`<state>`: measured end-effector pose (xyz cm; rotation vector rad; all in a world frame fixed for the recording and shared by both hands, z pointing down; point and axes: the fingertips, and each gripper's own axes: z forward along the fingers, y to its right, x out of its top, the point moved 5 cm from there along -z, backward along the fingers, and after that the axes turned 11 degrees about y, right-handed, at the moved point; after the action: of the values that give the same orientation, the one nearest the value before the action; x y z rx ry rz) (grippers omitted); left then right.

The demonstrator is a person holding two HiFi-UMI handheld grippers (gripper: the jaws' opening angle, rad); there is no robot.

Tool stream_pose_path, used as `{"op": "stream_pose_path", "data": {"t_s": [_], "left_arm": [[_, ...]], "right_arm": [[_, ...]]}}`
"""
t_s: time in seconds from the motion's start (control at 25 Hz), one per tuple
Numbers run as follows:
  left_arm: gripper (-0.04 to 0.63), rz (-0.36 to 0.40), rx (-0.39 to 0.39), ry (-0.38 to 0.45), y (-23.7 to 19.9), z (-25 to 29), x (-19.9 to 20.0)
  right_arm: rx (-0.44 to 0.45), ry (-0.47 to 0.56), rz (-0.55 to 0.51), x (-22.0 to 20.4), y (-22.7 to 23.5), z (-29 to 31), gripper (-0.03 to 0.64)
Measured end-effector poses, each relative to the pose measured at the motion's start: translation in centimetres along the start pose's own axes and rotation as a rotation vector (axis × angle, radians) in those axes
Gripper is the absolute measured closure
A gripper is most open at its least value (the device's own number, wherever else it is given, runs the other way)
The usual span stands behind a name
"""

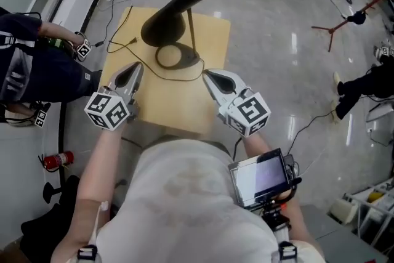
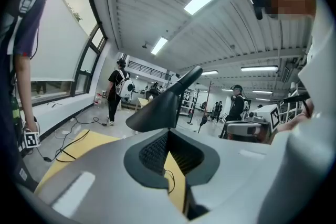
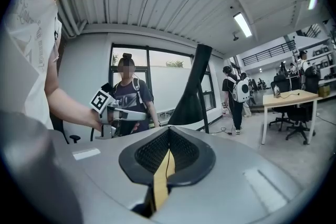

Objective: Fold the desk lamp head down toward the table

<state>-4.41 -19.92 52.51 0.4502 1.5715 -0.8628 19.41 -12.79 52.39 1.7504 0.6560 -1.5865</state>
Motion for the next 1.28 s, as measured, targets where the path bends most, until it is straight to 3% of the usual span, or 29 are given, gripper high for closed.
{"op": "stream_pose_path", "data": {"t_s": [0.24,0.44,0.76,1.0,1.28], "left_arm": [[0.594,0.018,-0.033,-0.019,4.9,-1.3,-2.0],[0.594,0.038,-0.142,-0.032,8.2,-2.3,-4.0],[0.594,0.060,-0.254,-0.031,6.8,-5.0,-2.8],[0.594,0.054,-0.277,-0.072,4.0,-8.3,-3.6],[0.594,0.044,-0.355,-0.086,4.3,-10.0,-2.7]], "right_arm": [[0.036,-0.015,0.035,-0.1,-0.2,-1.3,0.604],[0.008,-0.050,0.055,-2.1,-2.1,-3.4,0.604],[-0.065,0.023,0.020,-1.4,-6.0,-1.0,0.604],[-0.114,0.044,0.035,-2.3,-10.0,0.4,0.604],[-0.201,0.040,-0.002,-1.9,-13.8,-0.7,0.604]]}}
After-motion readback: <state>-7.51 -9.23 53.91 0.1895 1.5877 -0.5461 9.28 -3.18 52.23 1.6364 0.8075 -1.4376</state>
